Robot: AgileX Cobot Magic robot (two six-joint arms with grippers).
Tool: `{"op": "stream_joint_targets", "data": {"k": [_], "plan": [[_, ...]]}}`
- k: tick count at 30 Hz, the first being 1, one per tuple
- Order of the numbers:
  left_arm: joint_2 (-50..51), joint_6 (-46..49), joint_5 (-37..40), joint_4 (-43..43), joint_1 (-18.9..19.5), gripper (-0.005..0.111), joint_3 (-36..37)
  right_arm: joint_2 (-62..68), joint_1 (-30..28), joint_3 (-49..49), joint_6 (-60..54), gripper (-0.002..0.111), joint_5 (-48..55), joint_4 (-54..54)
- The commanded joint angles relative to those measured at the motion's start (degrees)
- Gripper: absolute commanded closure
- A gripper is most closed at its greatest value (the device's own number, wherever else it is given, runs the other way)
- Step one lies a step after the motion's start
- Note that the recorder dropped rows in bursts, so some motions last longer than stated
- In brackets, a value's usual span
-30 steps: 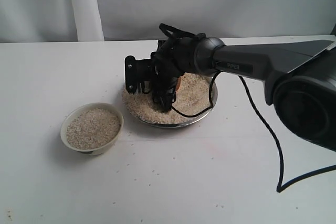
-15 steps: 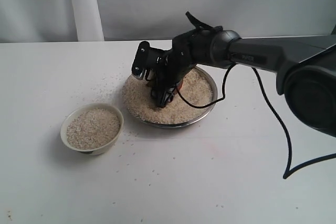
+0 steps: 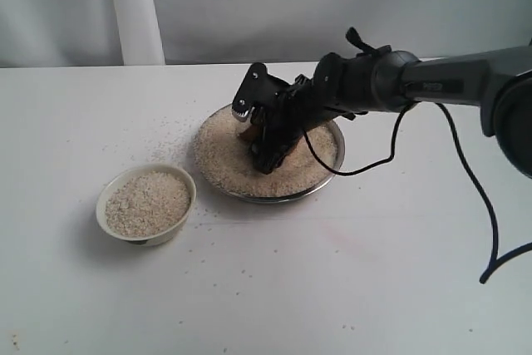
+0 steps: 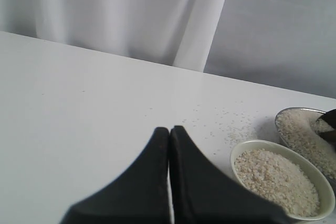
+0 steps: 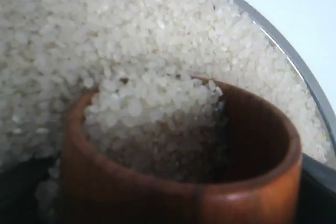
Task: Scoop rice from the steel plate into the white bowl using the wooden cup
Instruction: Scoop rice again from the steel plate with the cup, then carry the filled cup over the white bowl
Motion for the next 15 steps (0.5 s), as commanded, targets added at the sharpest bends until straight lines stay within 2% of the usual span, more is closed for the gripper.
{"op": "stream_joint_targets", "data": {"k": [1, 4, 7, 15], "plan": [[0.01, -0.13, -0.19, -0.11, -0.26, 0.107, 0.11, -3.25, -1.52, 6.00, -13.06, 0.108, -1.36, 14.63], [0.01, -0.13, -0.19, -0.11, -0.26, 0.107, 0.11, -6.00, -2.11, 8.76, -21.06, 0.108, -2.26, 22.79], [0.01, -0.13, -0.19, -0.11, -0.26, 0.107, 0.11, -8.47, -2.33, 9.13, -23.57, 0.108, -1.57, 27.34], [0.01, -0.13, -0.19, -0.11, -0.26, 0.107, 0.11, -15.44, -2.33, 9.13, -24.26, 0.108, -0.51, 28.37]]}}
